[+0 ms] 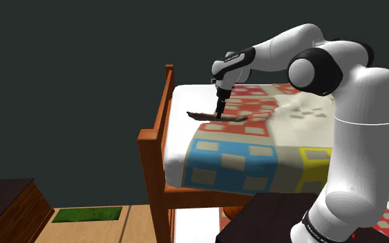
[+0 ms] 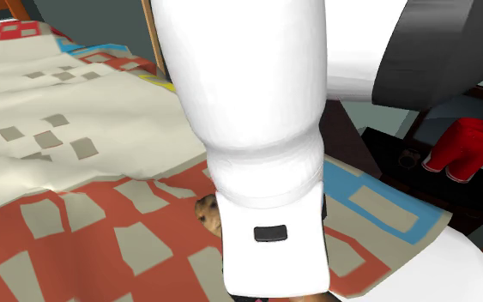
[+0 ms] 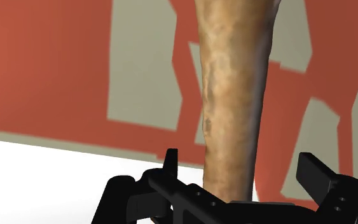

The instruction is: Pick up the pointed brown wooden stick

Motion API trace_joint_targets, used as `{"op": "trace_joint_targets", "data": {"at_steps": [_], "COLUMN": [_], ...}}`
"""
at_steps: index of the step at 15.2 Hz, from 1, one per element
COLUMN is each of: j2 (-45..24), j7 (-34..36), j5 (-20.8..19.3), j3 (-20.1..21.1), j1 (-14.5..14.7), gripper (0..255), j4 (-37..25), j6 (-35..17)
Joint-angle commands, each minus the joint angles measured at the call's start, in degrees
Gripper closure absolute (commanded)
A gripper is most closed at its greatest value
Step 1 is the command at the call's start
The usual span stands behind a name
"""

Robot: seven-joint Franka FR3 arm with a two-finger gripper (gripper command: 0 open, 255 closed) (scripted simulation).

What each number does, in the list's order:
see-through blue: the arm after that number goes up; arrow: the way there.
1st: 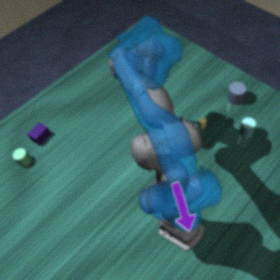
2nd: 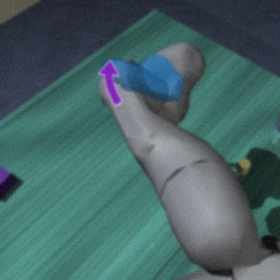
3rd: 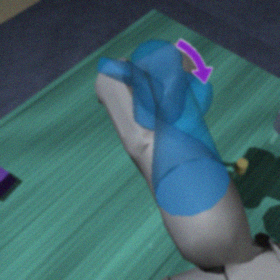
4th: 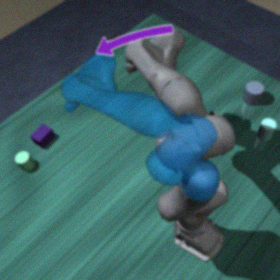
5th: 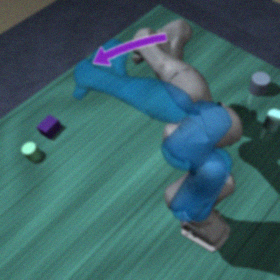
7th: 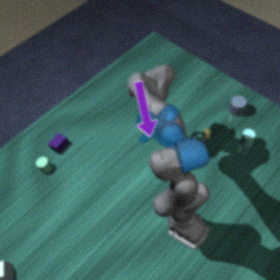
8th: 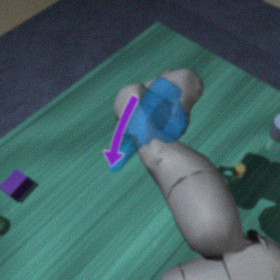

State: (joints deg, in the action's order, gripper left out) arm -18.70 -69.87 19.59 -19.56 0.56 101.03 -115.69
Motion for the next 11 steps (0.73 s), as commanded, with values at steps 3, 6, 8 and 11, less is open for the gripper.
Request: {"op": "trace_joint_targets", "data": {"at_steps": [3, 6, 8, 11], "j2": [-1.20, -1.21, -1.21, -1.23], "j7": [-0.83, -0.89, -0.90, -0.90], "j5": [0.75, 0.76, 0.76, 0.76], "j3": [0.26, 0.24, 0.24, 0.25], "j1": [-0.12, -0.16, -0.17, -0.17], "gripper": [0, 255, 255, 255], "j4": [1.14, 1.12, 1.13, 1.11], "j6": [-2.19, -2.17, -2.18, -2.17]}}
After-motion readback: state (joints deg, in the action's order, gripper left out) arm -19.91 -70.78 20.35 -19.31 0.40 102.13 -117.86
